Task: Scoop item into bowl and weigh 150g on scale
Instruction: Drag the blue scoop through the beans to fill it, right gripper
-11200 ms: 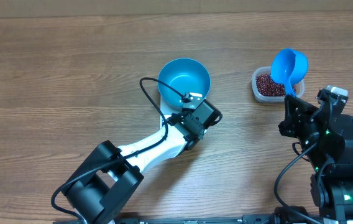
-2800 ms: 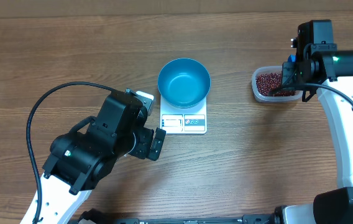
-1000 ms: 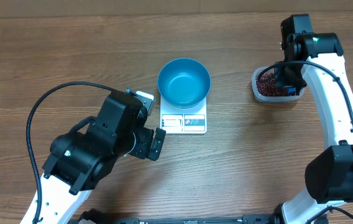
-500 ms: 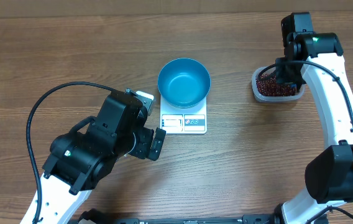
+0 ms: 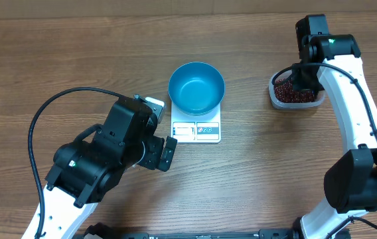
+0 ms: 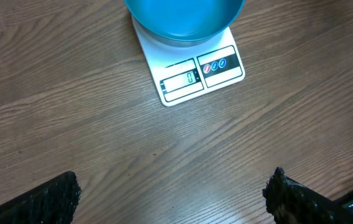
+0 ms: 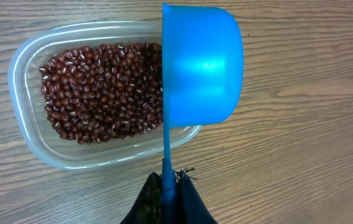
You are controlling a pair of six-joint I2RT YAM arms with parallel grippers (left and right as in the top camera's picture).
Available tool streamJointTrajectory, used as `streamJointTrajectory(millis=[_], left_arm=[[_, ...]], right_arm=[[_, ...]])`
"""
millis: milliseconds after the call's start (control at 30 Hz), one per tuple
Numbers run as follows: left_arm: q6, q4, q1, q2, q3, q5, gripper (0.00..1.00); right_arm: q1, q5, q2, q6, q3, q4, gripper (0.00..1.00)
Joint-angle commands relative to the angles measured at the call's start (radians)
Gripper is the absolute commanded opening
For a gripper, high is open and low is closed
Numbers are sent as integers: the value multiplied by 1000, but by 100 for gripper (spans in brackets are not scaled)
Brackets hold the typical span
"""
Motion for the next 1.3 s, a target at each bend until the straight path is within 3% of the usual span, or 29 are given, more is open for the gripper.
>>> streamJointTrajectory(millis=[0,1267], left_arm=[[-14,2,5,-13,23,0,99],[-14,2,5,-13,23,0,99]], right_arm=[[-4,-26,16,14,0,-2,4],[76,11,100,22,-5,-70,4]])
